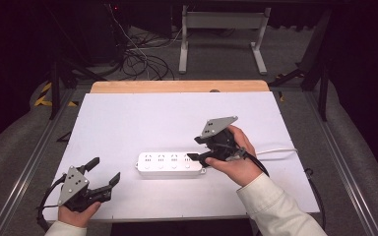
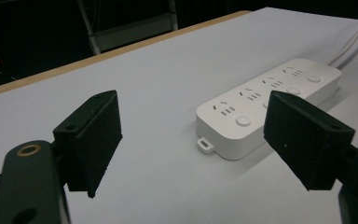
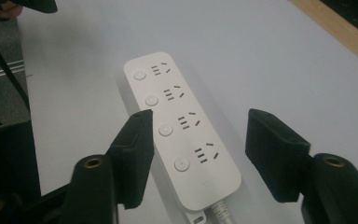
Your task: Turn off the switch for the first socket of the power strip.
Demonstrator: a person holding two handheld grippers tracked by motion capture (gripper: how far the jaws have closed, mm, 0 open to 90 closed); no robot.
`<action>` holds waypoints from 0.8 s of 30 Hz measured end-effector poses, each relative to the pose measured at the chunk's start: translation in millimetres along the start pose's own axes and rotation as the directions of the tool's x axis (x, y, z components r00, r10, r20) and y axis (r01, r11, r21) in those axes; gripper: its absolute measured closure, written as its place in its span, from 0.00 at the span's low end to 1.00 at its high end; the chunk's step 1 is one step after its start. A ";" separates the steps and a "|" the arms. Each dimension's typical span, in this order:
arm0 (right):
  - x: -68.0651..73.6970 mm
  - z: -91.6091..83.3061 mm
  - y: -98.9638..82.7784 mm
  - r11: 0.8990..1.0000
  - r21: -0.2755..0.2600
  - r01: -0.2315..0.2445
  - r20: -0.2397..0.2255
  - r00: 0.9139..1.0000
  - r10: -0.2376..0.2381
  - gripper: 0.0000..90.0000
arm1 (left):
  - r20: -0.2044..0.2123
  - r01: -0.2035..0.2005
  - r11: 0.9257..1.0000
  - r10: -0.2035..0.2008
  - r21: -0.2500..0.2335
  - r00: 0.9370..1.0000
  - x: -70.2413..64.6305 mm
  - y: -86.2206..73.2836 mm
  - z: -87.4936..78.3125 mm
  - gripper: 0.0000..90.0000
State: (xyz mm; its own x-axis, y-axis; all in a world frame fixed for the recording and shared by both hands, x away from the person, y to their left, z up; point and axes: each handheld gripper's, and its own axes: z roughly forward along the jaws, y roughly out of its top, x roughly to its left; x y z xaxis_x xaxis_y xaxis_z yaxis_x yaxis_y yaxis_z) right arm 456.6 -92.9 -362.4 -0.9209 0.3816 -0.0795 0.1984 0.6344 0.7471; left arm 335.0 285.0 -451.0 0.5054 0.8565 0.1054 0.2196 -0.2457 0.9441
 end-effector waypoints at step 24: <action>-8.4 -49.6 -56.2 0.974 -0.217 -0.066 0.060 0.995 0.081 0.29 | -0.003 -0.003 1.000 0.003 0.002 1.000 -0.8 0.1 0.4 0.22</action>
State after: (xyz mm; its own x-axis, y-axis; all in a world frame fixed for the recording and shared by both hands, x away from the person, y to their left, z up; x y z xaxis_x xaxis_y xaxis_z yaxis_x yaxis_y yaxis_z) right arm 436.5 -165.1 -371.0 -0.8802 0.4710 -0.0581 0.1812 0.4468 0.8761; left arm 335.0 284.1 -451.1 0.5037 0.8570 0.1087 0.2196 -0.2487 0.9434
